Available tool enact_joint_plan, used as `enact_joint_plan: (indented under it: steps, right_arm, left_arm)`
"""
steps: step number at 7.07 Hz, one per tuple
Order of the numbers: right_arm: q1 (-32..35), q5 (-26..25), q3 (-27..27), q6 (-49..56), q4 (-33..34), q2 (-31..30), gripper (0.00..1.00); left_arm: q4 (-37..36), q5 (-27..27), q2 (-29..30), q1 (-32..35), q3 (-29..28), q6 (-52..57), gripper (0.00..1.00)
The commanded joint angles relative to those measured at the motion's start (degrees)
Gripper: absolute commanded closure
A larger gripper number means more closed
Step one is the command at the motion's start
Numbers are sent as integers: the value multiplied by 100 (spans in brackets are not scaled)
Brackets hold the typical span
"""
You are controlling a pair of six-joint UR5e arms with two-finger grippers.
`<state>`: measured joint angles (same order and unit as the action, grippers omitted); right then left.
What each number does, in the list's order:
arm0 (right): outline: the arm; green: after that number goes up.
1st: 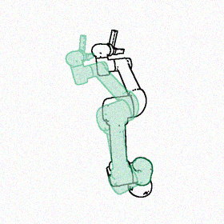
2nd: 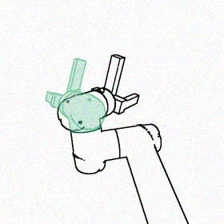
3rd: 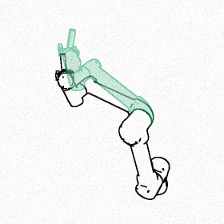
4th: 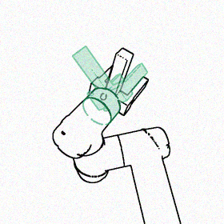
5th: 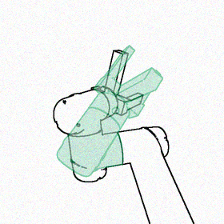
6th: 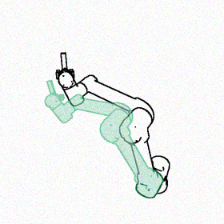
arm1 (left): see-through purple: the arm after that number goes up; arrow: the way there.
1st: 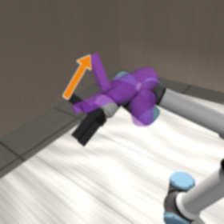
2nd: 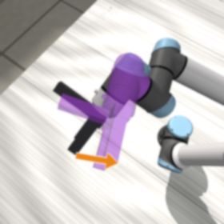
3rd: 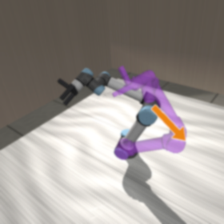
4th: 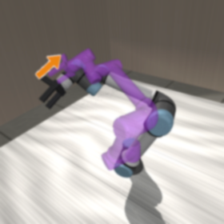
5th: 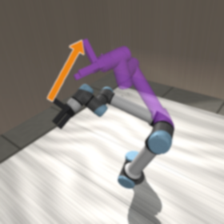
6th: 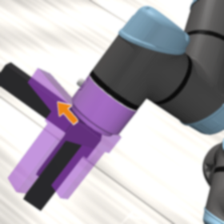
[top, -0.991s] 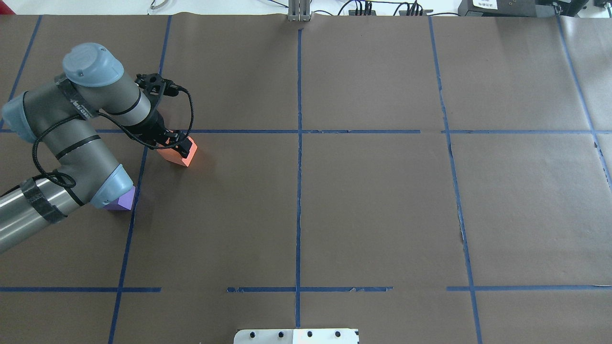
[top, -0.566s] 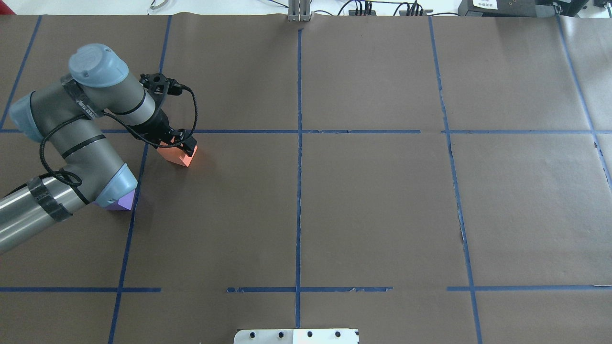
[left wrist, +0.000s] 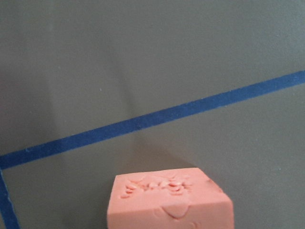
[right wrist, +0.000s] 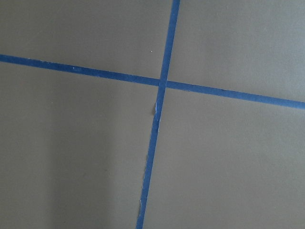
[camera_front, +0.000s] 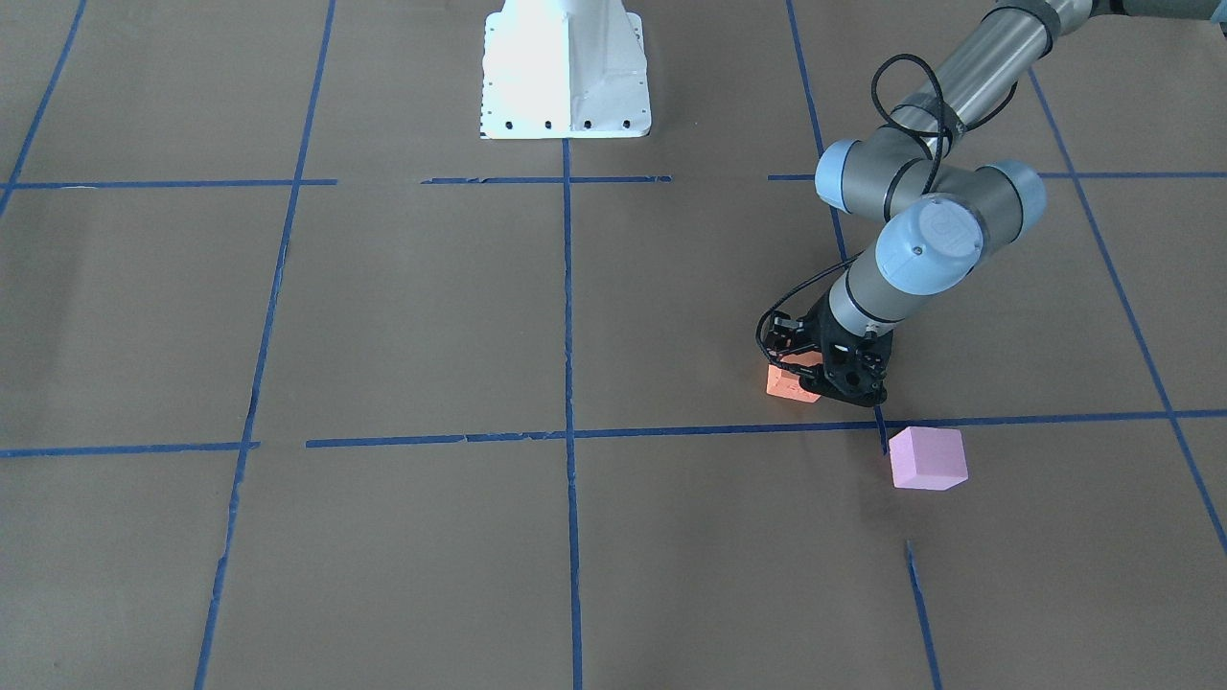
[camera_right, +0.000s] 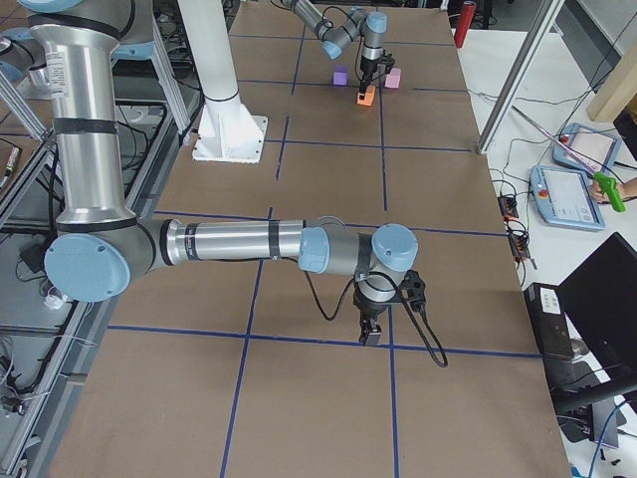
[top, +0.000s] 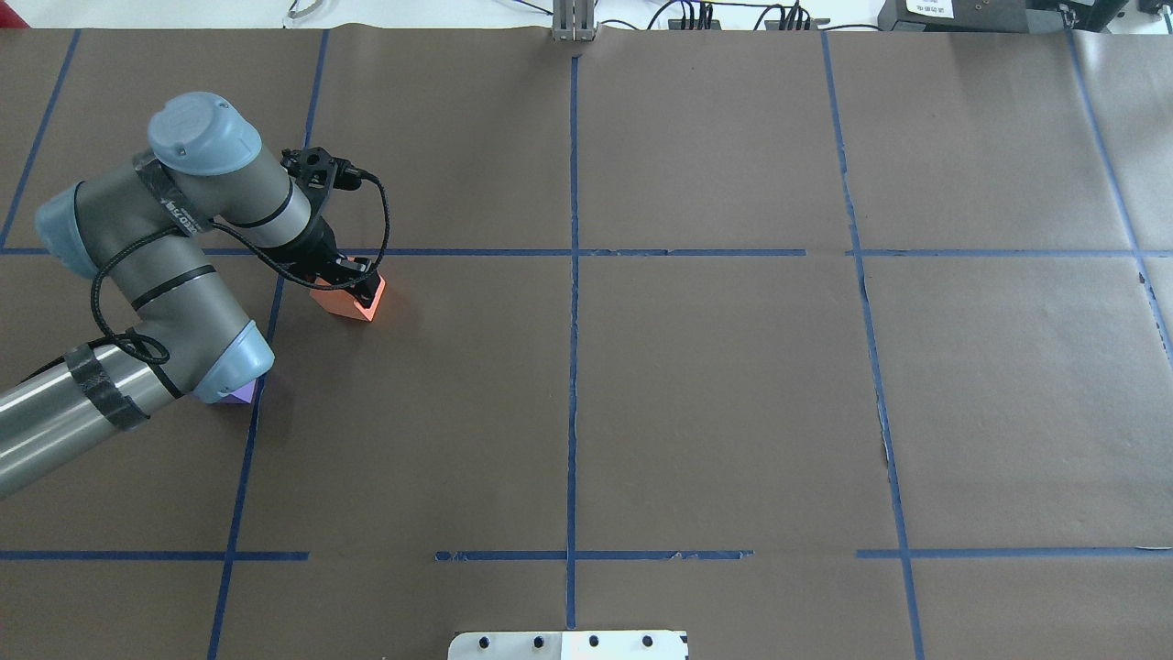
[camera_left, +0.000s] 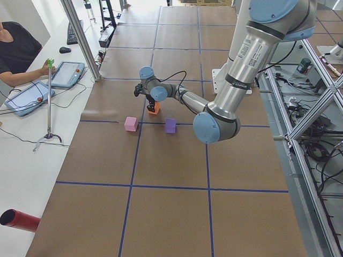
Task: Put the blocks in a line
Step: 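Lift the orange cube with the left gripper toward the pink cube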
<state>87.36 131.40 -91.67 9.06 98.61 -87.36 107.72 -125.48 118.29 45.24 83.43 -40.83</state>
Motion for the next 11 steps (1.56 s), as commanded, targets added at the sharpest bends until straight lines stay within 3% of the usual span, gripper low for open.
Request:
enact_joint_plan:
  steps: [1, 3, 5, 8, 11]
  right_arm:
    - [0, 0, 0, -1, 0, 0, 0]
    - [0, 0, 0, -1, 0, 0, 0]
    - [0, 0, 0, -1, 0, 0, 0]
    - [0, 0, 0, -1, 0, 0, 0]
    - [0, 0, 0, 8, 0, 0, 0]
  left_arm:
    - [-119, -124, 27, 124, 173, 13, 100]
    - [-1123, -213, 1, 396, 1003, 100, 100]
    - [-2267, -213, -8, 887, 1570, 1079, 100]
    - [-2300, -231, -481, 1460, 1510, 2303, 100]
    - [-1451, -249, -931, 1461, 1152, 1714, 100]
